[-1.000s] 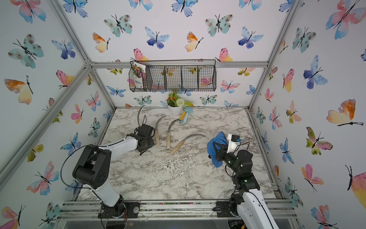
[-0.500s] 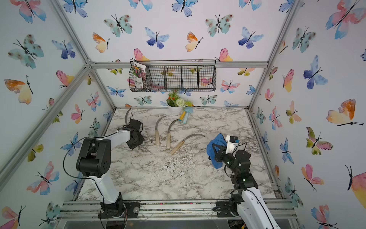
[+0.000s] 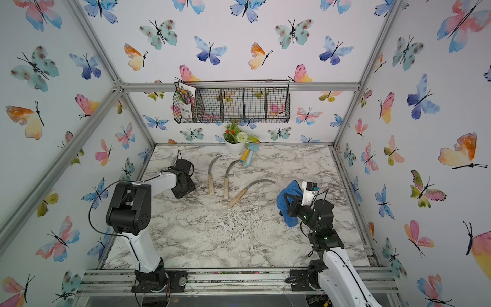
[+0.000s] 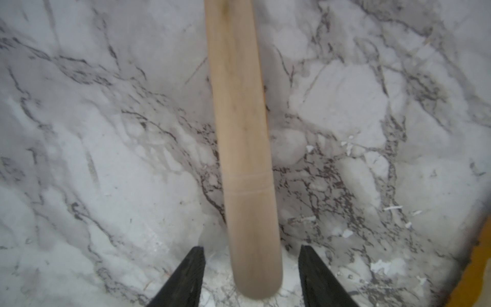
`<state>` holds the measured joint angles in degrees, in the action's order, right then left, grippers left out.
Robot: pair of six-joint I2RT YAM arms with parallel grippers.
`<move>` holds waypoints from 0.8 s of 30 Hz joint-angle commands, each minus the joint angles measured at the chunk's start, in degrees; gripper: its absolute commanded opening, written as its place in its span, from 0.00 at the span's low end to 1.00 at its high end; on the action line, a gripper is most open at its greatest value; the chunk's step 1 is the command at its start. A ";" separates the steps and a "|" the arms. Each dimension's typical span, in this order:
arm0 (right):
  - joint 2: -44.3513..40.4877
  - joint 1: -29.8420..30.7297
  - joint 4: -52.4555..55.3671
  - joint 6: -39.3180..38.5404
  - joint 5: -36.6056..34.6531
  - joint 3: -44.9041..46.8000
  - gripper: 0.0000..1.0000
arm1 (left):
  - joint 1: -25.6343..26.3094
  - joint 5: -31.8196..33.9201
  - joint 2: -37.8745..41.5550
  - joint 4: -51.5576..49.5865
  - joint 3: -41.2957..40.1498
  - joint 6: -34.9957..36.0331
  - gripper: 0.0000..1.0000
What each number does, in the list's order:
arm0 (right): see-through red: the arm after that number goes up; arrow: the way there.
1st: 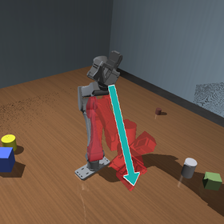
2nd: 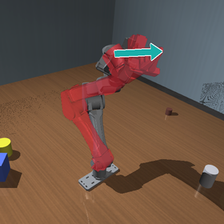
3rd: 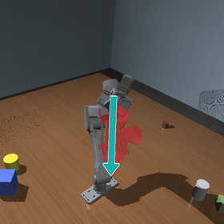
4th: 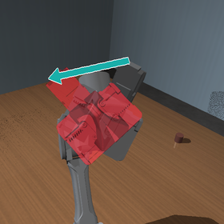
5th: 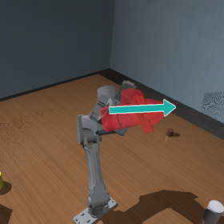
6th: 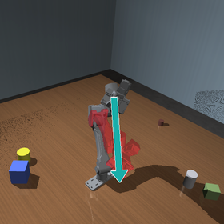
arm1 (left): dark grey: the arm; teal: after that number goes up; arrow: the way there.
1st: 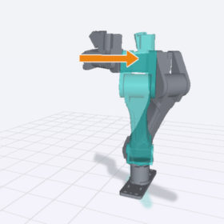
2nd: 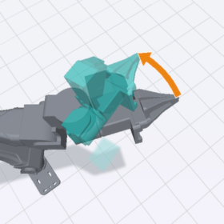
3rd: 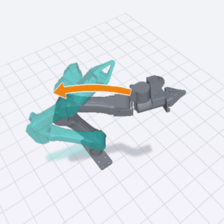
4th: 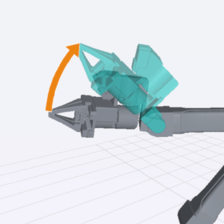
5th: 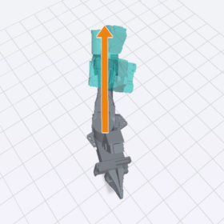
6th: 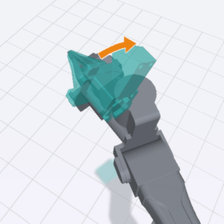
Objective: Wipe small sickles with rags
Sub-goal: Place the small sickle at the center of the board, then pick up the small sickle from the center of the board.
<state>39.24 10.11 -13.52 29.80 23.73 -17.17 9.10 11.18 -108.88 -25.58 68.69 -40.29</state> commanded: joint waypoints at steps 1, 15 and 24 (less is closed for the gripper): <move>-2.46 -0.17 -0.20 -0.64 -1.54 0.18 0.02 | 0.13 -0.99 1.51 -1.37 -0.63 -0.12 0.67; -4.13 -0.18 0.53 -0.75 -0.03 -0.38 0.03 | 8.19 4.29 38.88 14.99 -17.67 3.37 0.99; -4.26 -0.18 -0.68 -0.31 -0.15 1.43 0.02 | 17.10 4.18 47.71 31.68 -34.83 3.22 0.99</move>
<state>35.51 10.11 -12.91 29.93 23.35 -15.79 22.17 11.90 -59.29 0.47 34.20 -37.76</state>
